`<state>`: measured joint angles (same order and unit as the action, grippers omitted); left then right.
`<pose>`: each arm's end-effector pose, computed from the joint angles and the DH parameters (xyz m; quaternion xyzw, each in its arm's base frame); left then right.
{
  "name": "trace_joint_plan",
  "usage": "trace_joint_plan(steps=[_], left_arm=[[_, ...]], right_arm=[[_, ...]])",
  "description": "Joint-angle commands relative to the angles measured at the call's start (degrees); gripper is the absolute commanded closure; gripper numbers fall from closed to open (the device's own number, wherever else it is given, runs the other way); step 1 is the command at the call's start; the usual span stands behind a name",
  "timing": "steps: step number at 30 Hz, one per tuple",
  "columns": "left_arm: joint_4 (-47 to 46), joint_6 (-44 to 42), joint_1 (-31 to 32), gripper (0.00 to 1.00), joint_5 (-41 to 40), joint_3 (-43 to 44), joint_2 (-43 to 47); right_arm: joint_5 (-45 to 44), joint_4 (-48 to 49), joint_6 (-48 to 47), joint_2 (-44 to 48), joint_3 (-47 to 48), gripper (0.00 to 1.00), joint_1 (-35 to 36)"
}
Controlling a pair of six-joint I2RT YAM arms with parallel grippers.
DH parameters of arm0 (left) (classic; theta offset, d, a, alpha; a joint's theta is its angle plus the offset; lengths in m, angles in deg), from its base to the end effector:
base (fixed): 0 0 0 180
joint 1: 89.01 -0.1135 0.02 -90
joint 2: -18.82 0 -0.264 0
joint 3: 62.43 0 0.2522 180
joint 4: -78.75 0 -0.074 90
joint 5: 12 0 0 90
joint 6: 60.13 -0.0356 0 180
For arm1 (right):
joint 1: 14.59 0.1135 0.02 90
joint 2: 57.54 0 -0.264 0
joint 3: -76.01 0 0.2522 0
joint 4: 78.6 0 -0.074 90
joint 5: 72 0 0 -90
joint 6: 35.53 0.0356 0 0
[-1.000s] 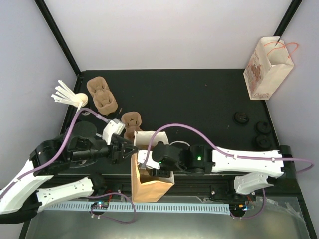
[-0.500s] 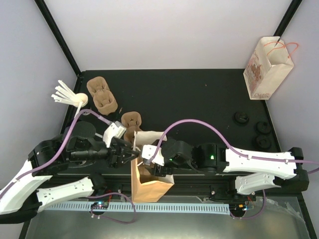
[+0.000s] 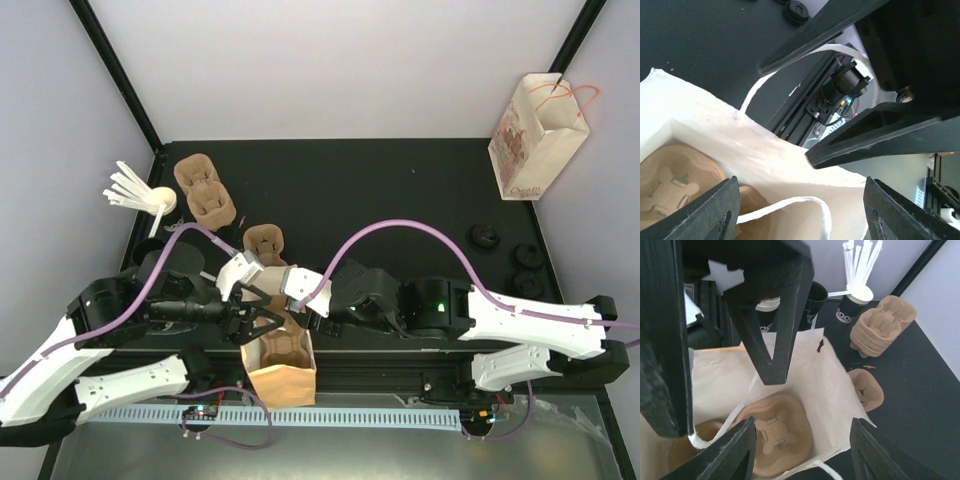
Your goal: Pack the takeout coffee
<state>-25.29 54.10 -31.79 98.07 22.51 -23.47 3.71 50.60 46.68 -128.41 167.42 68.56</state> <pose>0.0439 -0.0907 0.4030 0.3254 0.8075 -0.4212 0.2543 0.0401 0.2604 0.3967 -0.5699 0.6476 0.2167 0.4570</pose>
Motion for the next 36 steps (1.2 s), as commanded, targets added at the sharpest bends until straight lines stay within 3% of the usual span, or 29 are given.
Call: trace_joint_plan(steps=[1, 5, 10, 16, 19, 23, 25, 28, 32, 33, 36], left_arm=[[3.4, -1.3, 0.1, 0.29, -3.9, 3.9, -1.3], [6.4, -1.6, 0.0, 0.27, -5.9, 7.1, -1.2], [8.3, -3.3, 0.1, 0.22, -3.0, 4.9, -0.9], [8.4, -4.9, 0.2, 0.21, 4.2, 3.6, -2.0], [6.7, -5.2, 0.2, 0.21, 9.1, 2.7, -1.5], [6.9, -6.0, 0.2, 0.21, 9.1, 2.1, -1.4], [7.3, -6.4, 0.2, 0.21, 9.0, 1.7, -1.5], [7.6, -7.3, 0.2, 0.23, 8.5, 1.8, -1.7], [5.2, -6.6, 0.2, 0.29, 7.7, 3.0, -2.1], [3.9, -5.2, 0.2, 0.33, 7.6, 2.9, -2.2], [-2.8, 0.1, 0.2, 0.55, 8.4, -1.0, -2.6]], right_arm=[[-3.9, -1.3, 1.8, -0.3, 3.6, 0.45, -0.2], [-5.1, -8.8, 7.6, -1.7, 12.8, 0.41, -0.3], [-6.2, -21.8, 22.0, -4.6, 21.4, 0.33, -1.3], [2.1, -29.7, 37.2, -6.2, 22.4, 0.22, -3.2], [7.2, -30.4, 40.6, -6.2, 21.8, 0.18, -3.2], [7.9, -33.5, 43.3, -6.9, 22.0, 0.18, -3.2], [9.4, -32.9, 43.3, -6.9, 21.4, 0.23, -3.2], [11.9, -30.7, 43.1, -7.7, 21.4, 0.42, -3.2], [9.9, -27.0, 43.1, -8.2, 23.6, 0.91, -3.5], [7.5, -26.2, 43.2, -7.9, 24.1, 0.97, -3.8], [1.4, -25.3, 44.0, -5.4, 24.8, 0.99, -6.5]])
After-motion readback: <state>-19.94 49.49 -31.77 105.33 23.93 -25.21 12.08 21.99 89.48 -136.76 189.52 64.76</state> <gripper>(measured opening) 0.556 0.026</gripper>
